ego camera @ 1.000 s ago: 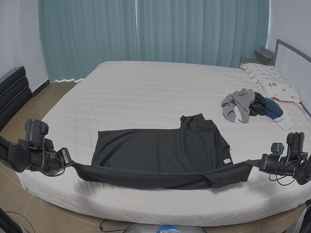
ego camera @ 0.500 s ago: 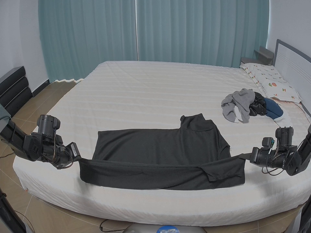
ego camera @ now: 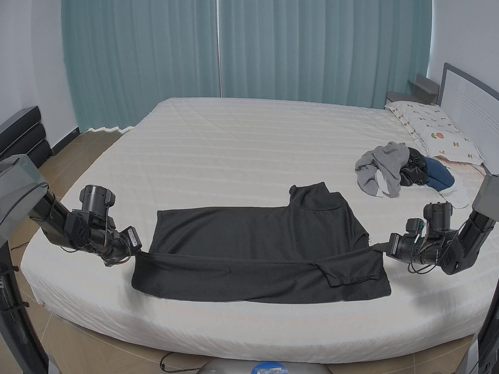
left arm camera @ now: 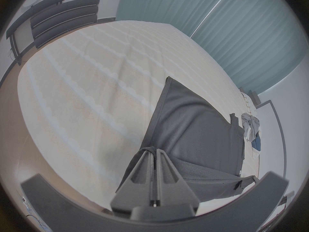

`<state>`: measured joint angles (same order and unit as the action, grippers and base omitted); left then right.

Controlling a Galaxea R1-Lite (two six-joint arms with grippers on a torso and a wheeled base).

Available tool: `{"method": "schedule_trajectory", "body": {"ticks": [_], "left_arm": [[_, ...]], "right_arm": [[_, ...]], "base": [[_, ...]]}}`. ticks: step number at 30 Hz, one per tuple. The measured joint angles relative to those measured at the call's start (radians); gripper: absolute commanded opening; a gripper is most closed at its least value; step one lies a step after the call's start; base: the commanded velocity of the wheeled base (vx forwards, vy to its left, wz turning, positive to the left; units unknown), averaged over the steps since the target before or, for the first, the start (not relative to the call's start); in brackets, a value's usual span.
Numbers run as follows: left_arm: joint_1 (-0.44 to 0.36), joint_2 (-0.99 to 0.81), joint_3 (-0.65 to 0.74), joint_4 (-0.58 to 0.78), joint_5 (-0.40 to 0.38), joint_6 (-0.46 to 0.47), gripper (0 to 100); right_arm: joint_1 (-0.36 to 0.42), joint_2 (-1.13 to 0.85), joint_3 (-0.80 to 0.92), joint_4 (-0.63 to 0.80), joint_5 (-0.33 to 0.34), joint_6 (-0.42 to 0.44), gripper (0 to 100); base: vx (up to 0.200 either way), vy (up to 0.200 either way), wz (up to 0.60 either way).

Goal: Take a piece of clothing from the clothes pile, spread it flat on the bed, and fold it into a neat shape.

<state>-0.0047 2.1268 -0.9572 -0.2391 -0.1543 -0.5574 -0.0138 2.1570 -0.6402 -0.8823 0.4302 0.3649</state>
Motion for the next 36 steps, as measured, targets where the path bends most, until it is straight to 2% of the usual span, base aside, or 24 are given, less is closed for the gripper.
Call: {"method": "schedule_trajectory", "body": {"ticks": [8, 9, 10, 11, 17, 26, 31, 36], "left_arm": [[-0.003, 0.091, -0.08, 0.0, 0.013, -0.007, 0], [-0.003, 0.1, -0.086, 0.0, 0.013, -0.01, 100], [-0.003, 0.108, -0.094, 0.0, 0.013, -0.019, 100], [-0.005, 0.118, -0.104, 0.0, 0.013, -0.032, 100], [-0.016, 0.145, -0.137, 0.0, 0.013, -0.081, 100], [-0.013, 0.129, -0.126, 0.0, 0.013, -0.128, 100], [0.006, 0.076, -0.078, -0.007, -0.003, -0.159, 100], [0.02, 0.023, -0.014, -0.01, -0.036, -0.169, 100]], "right_arm": [[0.001, 0.067, -0.046, -0.002, -0.003, 0.024, 0], [0.001, 0.074, -0.051, -0.002, -0.003, 0.029, 0], [0.001, 0.081, -0.058, -0.002, -0.003, 0.033, 0], [0.001, 0.09, -0.065, -0.001, -0.004, 0.036, 100], [0.001, 0.117, -0.08, -0.009, -0.002, 0.059, 100], [0.001, 0.074, -0.053, -0.014, 0.0, 0.174, 100], [0.0, 0.016, -0.014, -0.015, 0.001, 0.29, 100], [0.002, -0.04, 0.044, -0.027, 0.002, 0.398, 100]], "base": [[0.0, 0.0, 0.0], [0.0, 0.0, 0.0], [0.0, 0.0, 0.0], [0.0, 0.0, 0.0], [0.0, 0.0, 0.0], [0.0, 0.0, 0.0], [0.0, 0.0, 0.0], [0.2, 0.0, 0.0]]}}
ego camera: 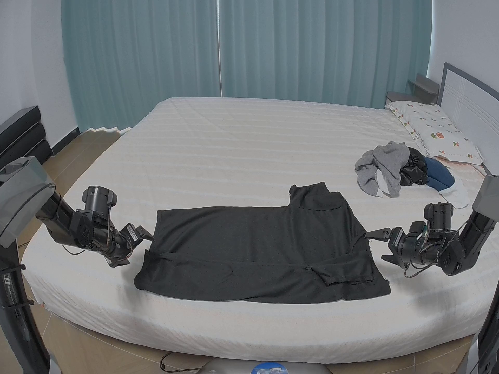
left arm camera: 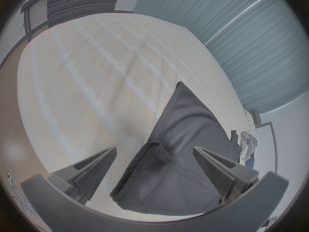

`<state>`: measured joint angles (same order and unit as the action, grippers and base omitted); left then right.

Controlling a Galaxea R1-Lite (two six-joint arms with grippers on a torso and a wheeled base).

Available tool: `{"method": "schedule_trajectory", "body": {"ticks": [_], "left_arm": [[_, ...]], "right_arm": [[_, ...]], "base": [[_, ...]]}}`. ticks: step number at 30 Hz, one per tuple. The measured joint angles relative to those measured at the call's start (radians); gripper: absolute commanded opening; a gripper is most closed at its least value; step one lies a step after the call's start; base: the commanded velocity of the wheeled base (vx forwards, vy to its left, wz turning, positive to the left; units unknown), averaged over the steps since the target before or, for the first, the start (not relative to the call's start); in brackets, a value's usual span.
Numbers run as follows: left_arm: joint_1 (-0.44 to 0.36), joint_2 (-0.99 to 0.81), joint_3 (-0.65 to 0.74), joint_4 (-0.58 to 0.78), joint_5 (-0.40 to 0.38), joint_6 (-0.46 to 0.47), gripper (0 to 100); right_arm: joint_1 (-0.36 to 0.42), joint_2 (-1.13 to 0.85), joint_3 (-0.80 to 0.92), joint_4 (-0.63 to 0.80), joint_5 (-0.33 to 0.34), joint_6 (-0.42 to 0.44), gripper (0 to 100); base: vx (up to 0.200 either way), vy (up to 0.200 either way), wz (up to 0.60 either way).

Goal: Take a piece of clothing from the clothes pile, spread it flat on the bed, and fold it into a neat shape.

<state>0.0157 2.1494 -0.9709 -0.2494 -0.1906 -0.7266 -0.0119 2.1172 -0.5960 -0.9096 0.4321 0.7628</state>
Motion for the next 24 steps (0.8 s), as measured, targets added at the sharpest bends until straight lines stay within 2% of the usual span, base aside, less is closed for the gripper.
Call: {"method": "schedule_trajectory", "body": {"ticks": [8, 18, 24], "left_arm": [[0.002, -0.04, 0.041, -0.004, -0.028, -0.009, 100], [0.002, -0.027, -0.045, -0.002, -0.029, -0.025, 100], [-0.001, 0.01, -0.138, 0.0, -0.029, -0.103, 100]], "right_arm": [[0.004, -0.016, 0.056, -0.093, 0.006, 0.116, 100], [0.029, 0.037, 0.08, -0.169, 0.002, 0.13, 100], [0.032, 0.053, 0.081, -0.175, 0.001, 0.166, 100]], "base": [[0.025, 0.0, 0.0], [0.0, 0.0, 0.0], [0.0, 0.0, 0.0]]}}
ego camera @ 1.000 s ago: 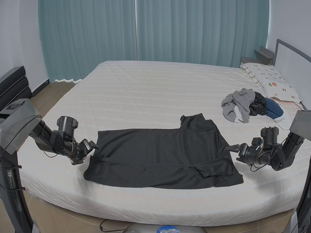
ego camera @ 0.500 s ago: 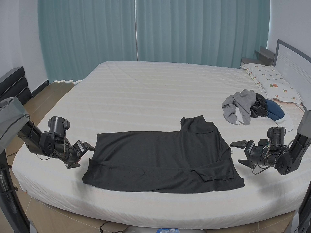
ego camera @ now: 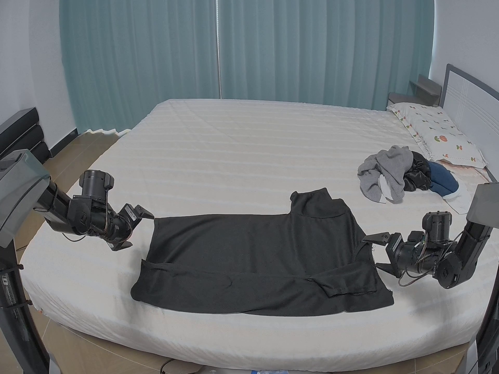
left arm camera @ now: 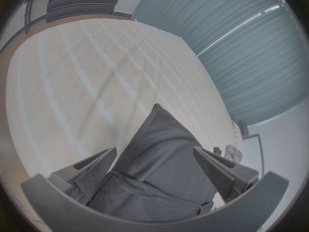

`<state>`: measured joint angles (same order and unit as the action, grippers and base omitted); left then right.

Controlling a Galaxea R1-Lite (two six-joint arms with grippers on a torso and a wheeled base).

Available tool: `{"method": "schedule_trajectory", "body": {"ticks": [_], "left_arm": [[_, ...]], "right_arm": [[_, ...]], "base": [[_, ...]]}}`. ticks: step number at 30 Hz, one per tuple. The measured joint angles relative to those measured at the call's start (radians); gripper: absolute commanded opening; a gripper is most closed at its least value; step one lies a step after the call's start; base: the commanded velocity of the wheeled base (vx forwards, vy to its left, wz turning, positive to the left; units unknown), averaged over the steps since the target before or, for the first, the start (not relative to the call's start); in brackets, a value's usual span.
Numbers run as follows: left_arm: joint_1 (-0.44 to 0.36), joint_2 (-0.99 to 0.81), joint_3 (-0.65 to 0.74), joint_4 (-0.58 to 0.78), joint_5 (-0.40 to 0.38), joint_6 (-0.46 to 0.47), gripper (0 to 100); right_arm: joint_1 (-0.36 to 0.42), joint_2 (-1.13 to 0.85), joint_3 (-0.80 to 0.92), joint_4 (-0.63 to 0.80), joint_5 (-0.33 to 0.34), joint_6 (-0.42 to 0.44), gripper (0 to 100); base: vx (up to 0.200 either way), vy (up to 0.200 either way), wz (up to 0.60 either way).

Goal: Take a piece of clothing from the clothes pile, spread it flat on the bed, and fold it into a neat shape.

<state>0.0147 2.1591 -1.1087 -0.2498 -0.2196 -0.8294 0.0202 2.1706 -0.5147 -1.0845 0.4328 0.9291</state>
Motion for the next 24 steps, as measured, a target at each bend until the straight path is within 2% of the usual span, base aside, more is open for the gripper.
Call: {"method": "schedule_trajectory", "body": {"ticks": [6, 13, 19, 24], "left_arm": [[-0.002, 0.034, -0.024, -0.038, -0.001, -0.073, 100], [-0.003, 0.048, -0.017, -0.063, -0.003, -0.081, 100], [-0.003, 0.052, -0.017, -0.064, -0.004, -0.077, 100], [-0.005, 0.055, -0.026, -0.064, -0.003, -0.074, 100]], "right_arm": [[0.0, 0.006, 0.0, -0.001, 0.0, 0.012, 100], [0.001, 0.006, 0.0, -0.001, 0.0, 0.013, 100], [0.003, 0.005, 0.002, -0.001, 0.0, 0.011, 100], [0.003, 0.006, 0.002, -0.001, 0.0, 0.008, 100]], "base": [[0.0, 0.0, 0.0], [0.0, 0.0, 0.0], [0.2, 0.0, 0.0], [0.0, 0.0, 0.0]]}}
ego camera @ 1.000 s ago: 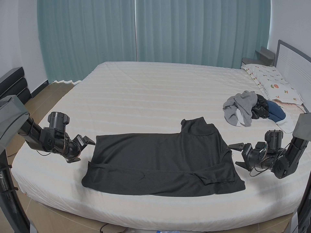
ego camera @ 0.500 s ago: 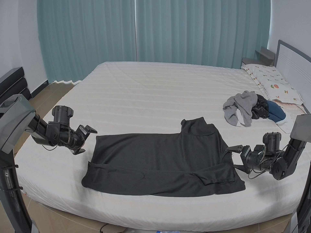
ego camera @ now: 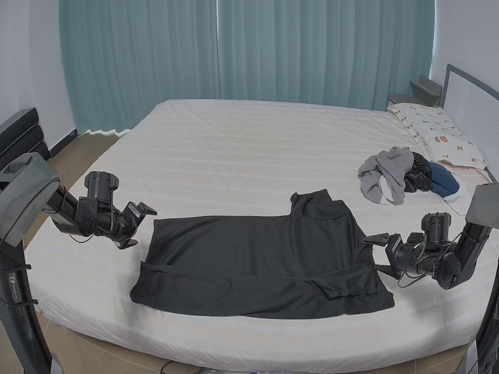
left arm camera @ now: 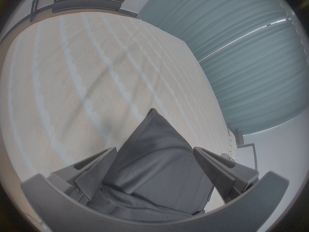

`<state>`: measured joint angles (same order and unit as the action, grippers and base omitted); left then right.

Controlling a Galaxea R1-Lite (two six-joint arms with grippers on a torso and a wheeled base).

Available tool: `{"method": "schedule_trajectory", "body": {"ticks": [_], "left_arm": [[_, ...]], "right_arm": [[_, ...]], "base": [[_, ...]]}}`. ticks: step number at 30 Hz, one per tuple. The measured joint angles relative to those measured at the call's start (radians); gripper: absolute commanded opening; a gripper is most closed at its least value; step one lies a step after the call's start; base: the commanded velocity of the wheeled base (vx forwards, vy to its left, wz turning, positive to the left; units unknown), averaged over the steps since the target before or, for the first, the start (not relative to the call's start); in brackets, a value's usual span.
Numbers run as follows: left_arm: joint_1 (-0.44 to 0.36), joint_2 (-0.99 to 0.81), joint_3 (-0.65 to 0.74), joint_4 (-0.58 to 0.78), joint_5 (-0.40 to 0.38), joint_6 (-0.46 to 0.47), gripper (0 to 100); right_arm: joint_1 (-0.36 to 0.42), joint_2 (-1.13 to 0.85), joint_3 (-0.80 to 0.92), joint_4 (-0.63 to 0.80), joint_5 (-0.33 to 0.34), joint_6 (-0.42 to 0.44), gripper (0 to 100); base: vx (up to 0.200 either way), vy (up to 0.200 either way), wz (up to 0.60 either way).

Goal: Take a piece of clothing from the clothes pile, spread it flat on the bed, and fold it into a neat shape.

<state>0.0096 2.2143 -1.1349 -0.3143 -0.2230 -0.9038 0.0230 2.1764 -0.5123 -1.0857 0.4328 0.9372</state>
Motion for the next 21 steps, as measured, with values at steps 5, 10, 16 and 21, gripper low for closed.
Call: {"method": "schedule_trajectory", "body": {"ticks": [5, 10, 16, 21], "left_arm": [[-0.001, 0.015, -0.021, -0.009, -0.001, 0.016, 100], [-0.001, 0.041, -0.04, -0.015, -0.028, 0.087, 100], [0.001, 0.085, -0.098, -0.016, -0.071, 0.172, 100], [0.003, 0.137, -0.169, -0.016, -0.096, 0.242, 100]], "right_arm": [[0.004, 0.002, 0.0, 0.0, -0.002, -0.005, 100], [0.007, 0.004, 0.0, 0.0, -0.001, -0.006, 100], [0.007, 0.017, 0.0, -0.016, -0.003, -0.006, 100], [0.003, 0.042, 0.002, -0.077, -0.004, -0.006, 100]], "base": [[0.0, 0.0, 0.0], [0.0, 0.0, 0.0], [0.0, 0.0, 0.0], [0.0, 0.0, 0.0]]}}
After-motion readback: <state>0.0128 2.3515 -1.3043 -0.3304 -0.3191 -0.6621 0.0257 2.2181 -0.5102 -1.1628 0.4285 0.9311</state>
